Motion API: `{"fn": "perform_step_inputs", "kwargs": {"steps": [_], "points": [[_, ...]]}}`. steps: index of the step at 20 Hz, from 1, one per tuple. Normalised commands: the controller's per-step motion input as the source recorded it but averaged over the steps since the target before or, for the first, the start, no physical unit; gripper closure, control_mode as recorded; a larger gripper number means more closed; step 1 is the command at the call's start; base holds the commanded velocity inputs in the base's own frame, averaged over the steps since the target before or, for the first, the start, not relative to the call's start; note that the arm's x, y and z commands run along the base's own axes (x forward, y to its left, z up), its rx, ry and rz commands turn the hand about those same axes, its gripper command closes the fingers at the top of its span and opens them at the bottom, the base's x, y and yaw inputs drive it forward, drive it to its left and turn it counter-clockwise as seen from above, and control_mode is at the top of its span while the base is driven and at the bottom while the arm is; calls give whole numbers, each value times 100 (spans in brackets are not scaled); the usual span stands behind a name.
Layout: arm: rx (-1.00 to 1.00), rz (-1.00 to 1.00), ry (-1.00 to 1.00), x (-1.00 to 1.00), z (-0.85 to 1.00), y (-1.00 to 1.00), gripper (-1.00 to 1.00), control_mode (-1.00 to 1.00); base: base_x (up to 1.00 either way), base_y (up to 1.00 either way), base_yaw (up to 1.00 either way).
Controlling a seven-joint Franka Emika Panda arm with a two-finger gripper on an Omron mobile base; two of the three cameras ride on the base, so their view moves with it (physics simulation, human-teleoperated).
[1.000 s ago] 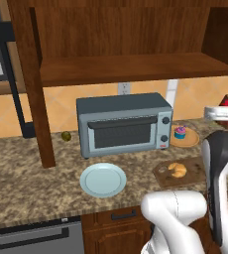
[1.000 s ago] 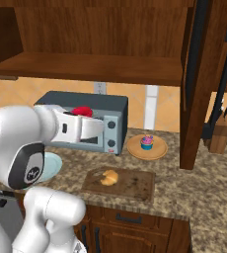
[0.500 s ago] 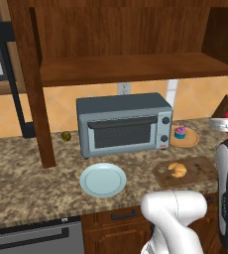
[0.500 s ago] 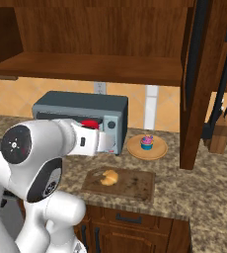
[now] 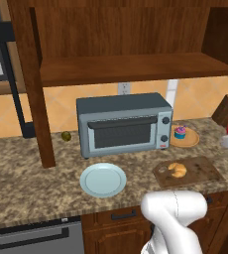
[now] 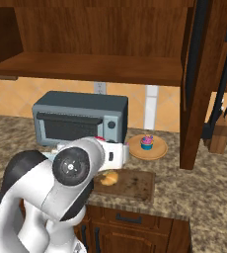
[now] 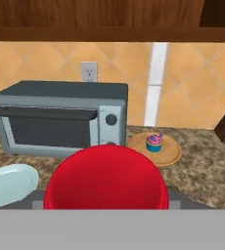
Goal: From the different types of pastries on the counter, select a croissant and place it on the cutting board. Then retrieve a jar of jam from the cabinet and place it alongside the croissant on the cutting board.
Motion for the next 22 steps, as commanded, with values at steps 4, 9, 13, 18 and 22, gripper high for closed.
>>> {"fn": "perform_step_inputs", "kwargs": {"steps": [4, 9, 13, 18, 22], "points": [[0, 15, 4, 6, -77, 26, 100, -100, 0, 0, 0], [0, 25, 2, 35, -52, 9, 100, -100, 0, 0, 0], [2, 37, 0, 51, -49, 0, 100, -100, 0, 0, 0], [2, 43, -1, 37, -36, -15, 100, -100, 0, 0, 0], [3, 22, -8, 8, -11, -62, 100, -100, 0, 0, 0]]}}
